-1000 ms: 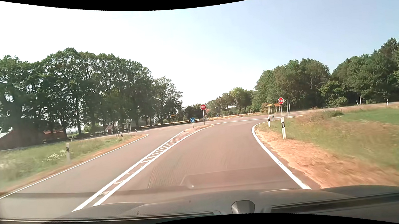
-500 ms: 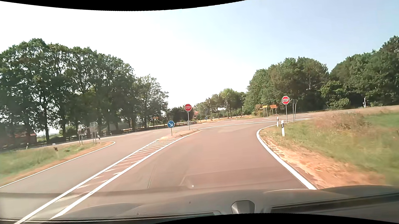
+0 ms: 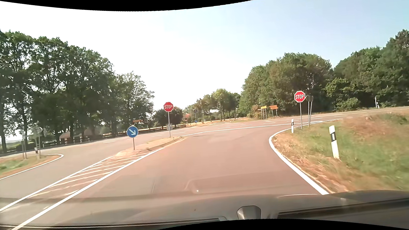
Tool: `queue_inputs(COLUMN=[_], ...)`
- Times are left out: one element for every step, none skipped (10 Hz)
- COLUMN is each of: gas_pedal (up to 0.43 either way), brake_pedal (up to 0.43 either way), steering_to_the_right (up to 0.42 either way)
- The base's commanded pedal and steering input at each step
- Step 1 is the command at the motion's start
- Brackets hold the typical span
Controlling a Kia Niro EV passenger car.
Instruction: Follow the waypoints while adhering to traffic rules and regulations
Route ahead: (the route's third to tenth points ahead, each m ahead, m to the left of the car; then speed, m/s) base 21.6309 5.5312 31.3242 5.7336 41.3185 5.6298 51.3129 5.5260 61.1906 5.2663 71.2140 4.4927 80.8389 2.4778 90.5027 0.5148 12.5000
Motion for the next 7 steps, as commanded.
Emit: queue_inputs(gas_pedal=[0.0, 0.0, 0.0, 0.0, 0.0, 0.0, 0.0], brake_pedal=[0.018, 0.104, 0.165, 0.25, 0.287, 0.317, 0.329], steering_to_the_right=[0.055, 0.054, 0.051, 0.05, 0.048, 0.046, 0.045])
